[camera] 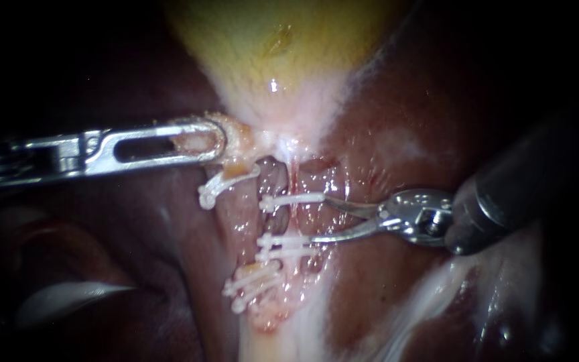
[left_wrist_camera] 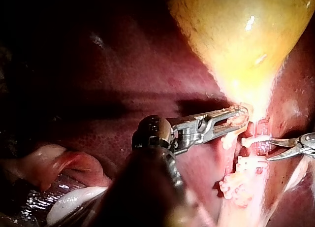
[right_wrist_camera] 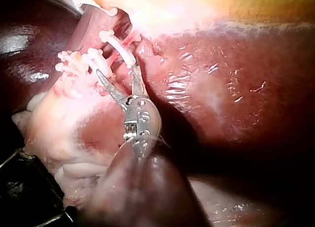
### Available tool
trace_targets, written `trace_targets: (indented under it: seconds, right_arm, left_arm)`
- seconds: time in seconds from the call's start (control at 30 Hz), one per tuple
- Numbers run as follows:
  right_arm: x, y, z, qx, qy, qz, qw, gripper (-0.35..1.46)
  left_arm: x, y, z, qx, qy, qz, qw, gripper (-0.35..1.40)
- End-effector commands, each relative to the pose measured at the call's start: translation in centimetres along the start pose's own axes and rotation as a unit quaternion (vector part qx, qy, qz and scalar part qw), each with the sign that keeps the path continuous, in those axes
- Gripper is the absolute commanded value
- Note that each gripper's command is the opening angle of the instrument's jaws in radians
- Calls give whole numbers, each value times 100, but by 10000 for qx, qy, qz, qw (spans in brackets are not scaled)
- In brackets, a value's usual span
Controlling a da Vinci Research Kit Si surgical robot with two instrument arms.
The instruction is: Go to the cutting position right tube
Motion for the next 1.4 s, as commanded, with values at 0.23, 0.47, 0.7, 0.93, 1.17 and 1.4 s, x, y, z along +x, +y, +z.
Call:
trace_targets:
  seconds: [0.23, 0.47, 0.7, 0.93, 1.17, 1.4]
  right_arm:
    - [6, 7, 22, 142, 1, 51, 9999, 140]
    - [14, 12, 39, 354, 194, 111, 9991, 140]
    - [12, 18, 56, 565, 355, 102, 9977, 140]
    - [14, 21, 59, 698, 499, 67, 9963, 140]
    - [15, 19, 57, 897, 688, 15, 9936, 141]
    - [16, 11, 58, 1291, 877, 17, 9877, 140]
  left_arm:
    - [1, 1, 0, -3, -1, 2, 10000, -35]
    - [1, 1, 0, -2, -1, 4, 10000, -35]
    - [3, 1, 1, -5, -5, 6, 10000, -35]
    - [3, 1, 1, -6, -7, 8, 10000, -35]
    - [3, 1, 1, -6, -7, 8, 10000, -35]
    - [4, 2, 2, -5, -7, 11, 10000, -35]
